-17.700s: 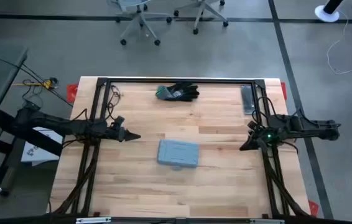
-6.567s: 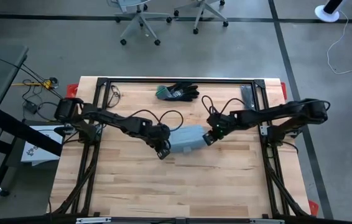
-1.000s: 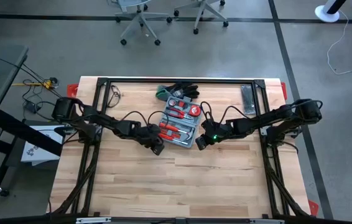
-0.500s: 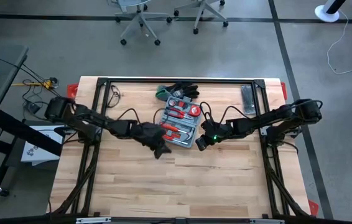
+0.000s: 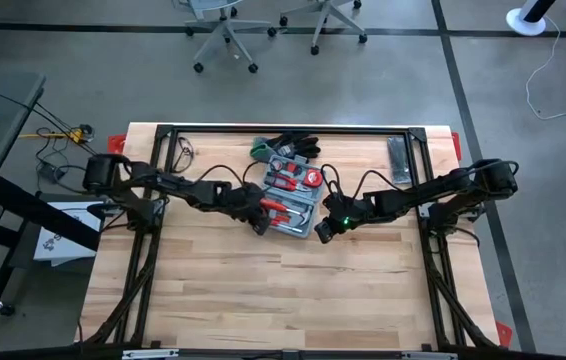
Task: Prefit tool cases
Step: Remove the pliers from the gray tool case
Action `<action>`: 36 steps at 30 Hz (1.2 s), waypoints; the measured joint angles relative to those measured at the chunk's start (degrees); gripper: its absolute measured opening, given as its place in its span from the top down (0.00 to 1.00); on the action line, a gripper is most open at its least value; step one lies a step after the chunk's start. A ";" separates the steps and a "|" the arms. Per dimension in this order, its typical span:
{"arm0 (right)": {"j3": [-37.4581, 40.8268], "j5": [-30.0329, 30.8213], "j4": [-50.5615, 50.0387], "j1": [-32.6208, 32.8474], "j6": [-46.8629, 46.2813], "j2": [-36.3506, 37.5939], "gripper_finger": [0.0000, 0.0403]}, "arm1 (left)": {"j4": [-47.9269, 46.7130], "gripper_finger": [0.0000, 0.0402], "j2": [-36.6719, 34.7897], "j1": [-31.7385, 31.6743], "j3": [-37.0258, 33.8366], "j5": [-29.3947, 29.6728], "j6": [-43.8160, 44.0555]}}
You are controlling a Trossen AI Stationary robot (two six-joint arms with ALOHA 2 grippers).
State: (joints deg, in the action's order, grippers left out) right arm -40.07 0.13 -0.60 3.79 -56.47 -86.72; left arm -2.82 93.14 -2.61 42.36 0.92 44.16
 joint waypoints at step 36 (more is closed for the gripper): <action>0.00 -4.05 2.57 -0.04 5.65 0.00 1.00 | -1.64 1.00 -11.25 8.37 -0.21 2.69 4.70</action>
State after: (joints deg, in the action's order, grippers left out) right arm -40.07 -3.92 1.96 3.75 -50.81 -86.72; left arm -4.46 81.90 5.76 42.15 3.61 48.86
